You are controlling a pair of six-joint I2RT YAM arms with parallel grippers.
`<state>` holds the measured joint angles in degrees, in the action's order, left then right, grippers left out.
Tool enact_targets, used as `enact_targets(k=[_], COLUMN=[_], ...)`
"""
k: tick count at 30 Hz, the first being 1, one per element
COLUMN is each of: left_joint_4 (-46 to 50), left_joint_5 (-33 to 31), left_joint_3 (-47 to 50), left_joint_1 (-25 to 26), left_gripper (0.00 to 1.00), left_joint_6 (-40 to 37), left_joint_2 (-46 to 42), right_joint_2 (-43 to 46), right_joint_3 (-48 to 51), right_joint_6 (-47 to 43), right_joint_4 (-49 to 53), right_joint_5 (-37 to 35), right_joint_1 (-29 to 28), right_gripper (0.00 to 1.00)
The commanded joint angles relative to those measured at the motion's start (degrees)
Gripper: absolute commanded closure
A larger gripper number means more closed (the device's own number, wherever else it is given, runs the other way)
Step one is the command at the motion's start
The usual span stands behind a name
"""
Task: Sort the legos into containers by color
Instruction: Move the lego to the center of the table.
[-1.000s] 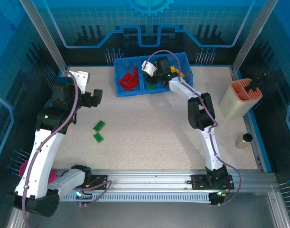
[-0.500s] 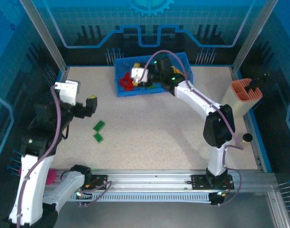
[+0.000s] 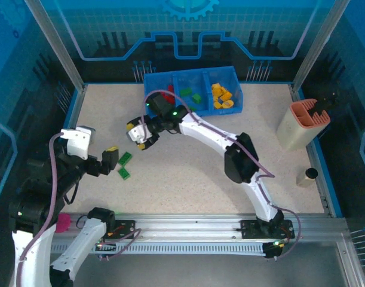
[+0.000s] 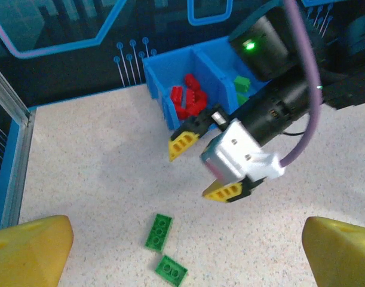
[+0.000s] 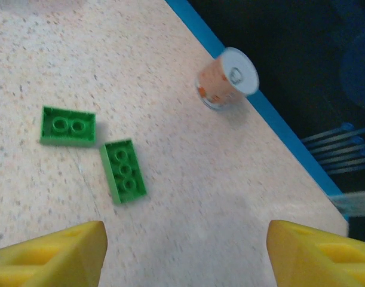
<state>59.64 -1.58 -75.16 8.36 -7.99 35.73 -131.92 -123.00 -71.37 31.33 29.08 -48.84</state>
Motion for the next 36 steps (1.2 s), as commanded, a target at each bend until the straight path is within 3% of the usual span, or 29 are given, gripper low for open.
enact_targets(k=[1, 8, 16, 26, 31, 36], left_joint_4=[1.4, 0.5, -1.2, -2.2, -3.4, -3.6], left_joint_5=[1.5, 3.5, 4.1, 4.5, 4.9, 5.1], left_joint_3=[0.8, 1.9, 3.3, 4.2, 5.4, 6.0], left_joint_1=[-0.5, -0.5, -0.4, -0.5, -0.5, -0.5], left_gripper=[0.01, 0.01, 0.01, 0.01, 0.01, 0.01], left_joint_6=[-0.4, 1.7, 2.4, 1.7, 1.7, 1.7], left_joint_2=[-0.5, -0.6, -0.8, -0.8, -0.7, -0.5], right_joint_2=[-5.1, -12.4, -20.4, -23.0, -23.4, -23.8], right_joint_3=[-2.5, -7.8, -14.6, -15.6, -14.2, -14.0], right_joint_6=[2.6, 8.5, 11.3, 4.4, 3.3, 3.0], right_joint_4=[0.8, -2.8, -4.8, 4.7, 5.9, 8.7], right_joint_5=[1.4, 1.9, -4.8, -4.1, -5.7, -7.2], right_joint_1=[-2.2, -3.8, -4.8, -5.7, -6.4, -6.5], right_gripper=[0.26, 0.23, 0.26, 0.31, 0.36, 0.49])
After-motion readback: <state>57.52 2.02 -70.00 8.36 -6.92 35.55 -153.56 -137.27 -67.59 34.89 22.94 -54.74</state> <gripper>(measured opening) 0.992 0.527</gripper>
